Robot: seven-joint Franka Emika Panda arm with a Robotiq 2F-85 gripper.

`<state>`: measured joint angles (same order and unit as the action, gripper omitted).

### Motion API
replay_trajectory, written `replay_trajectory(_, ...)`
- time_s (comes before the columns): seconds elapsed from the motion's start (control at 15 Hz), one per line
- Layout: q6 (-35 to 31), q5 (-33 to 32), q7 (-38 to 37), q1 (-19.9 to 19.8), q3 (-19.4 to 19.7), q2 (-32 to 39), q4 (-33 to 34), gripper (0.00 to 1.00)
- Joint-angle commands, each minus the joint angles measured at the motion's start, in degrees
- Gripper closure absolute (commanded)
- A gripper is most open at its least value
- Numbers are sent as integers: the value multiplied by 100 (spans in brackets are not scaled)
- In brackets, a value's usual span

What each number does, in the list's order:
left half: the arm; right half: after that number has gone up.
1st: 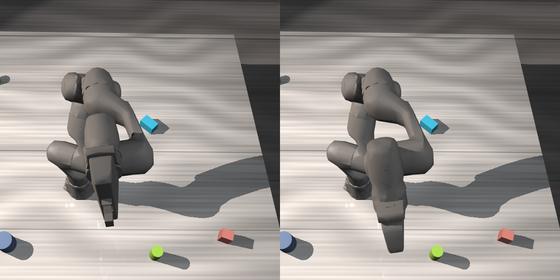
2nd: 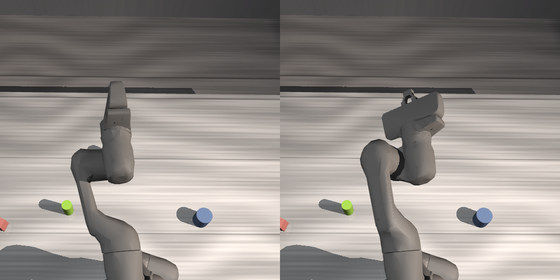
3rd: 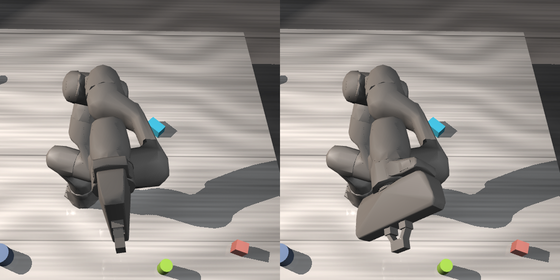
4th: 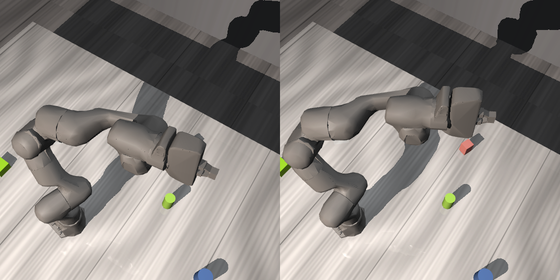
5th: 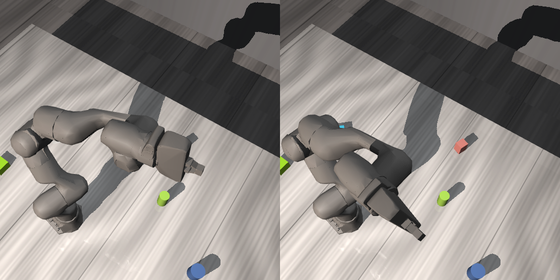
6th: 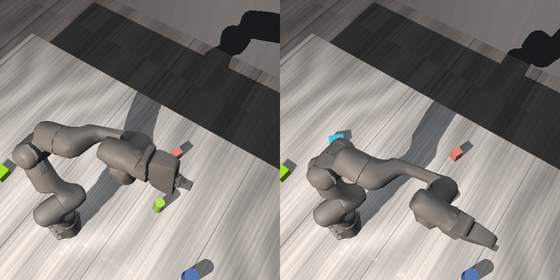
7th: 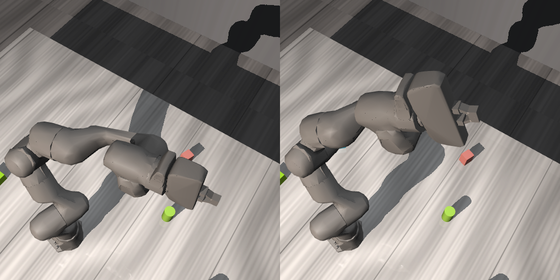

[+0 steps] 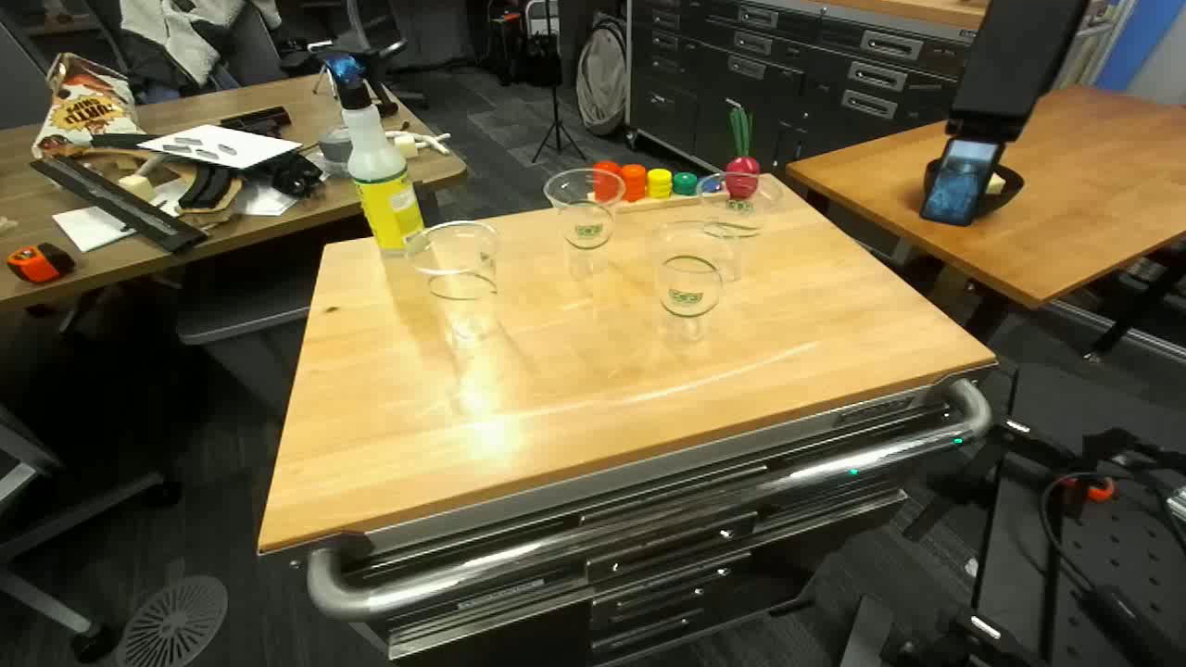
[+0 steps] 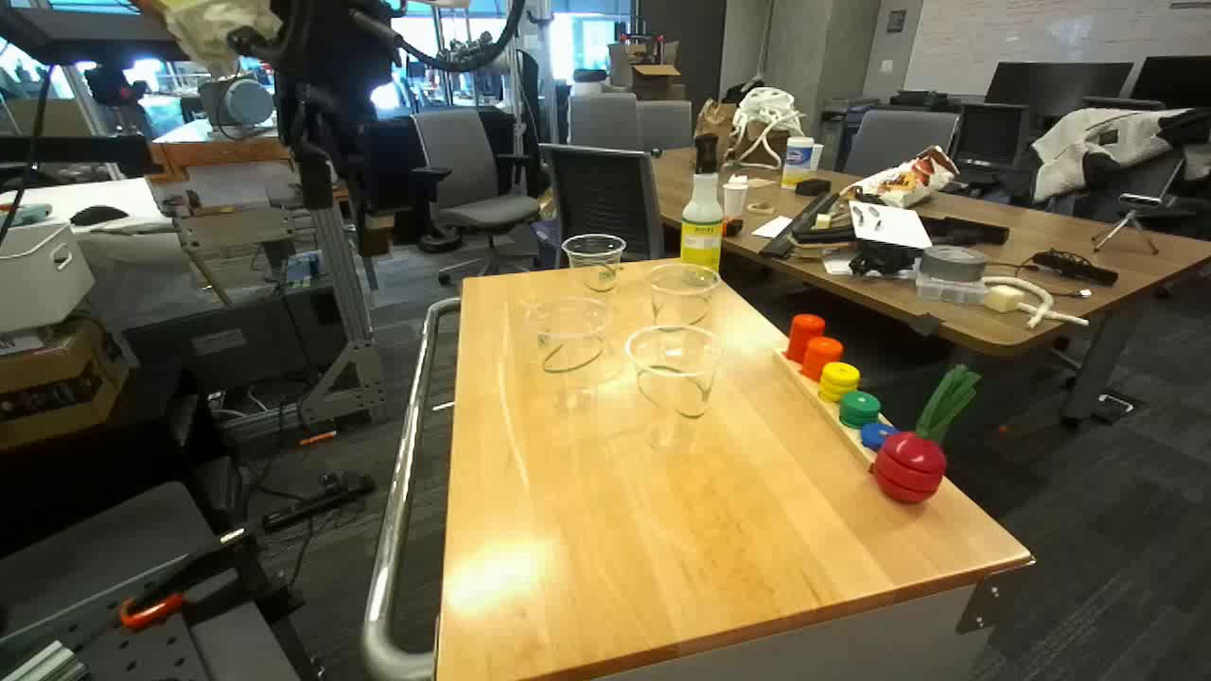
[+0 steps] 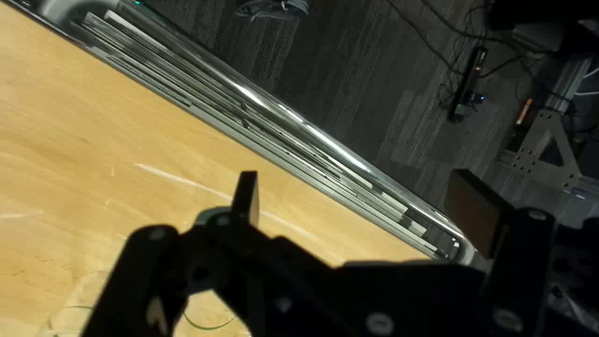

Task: Stack the plastic cups

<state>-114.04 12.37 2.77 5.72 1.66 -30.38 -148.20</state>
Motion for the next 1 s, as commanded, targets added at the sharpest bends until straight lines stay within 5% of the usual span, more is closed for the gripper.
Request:
replay_trajectory(0.0, 17, 34, 31, -76, -68, 3, 14, 0)
replay_trajectory(0.4, 29, 21, 16, -39, -120, 243, 250, 0)
replay_trajectory(0.93, -308, -282, -816, -56, -637, 2300, 2231, 0)
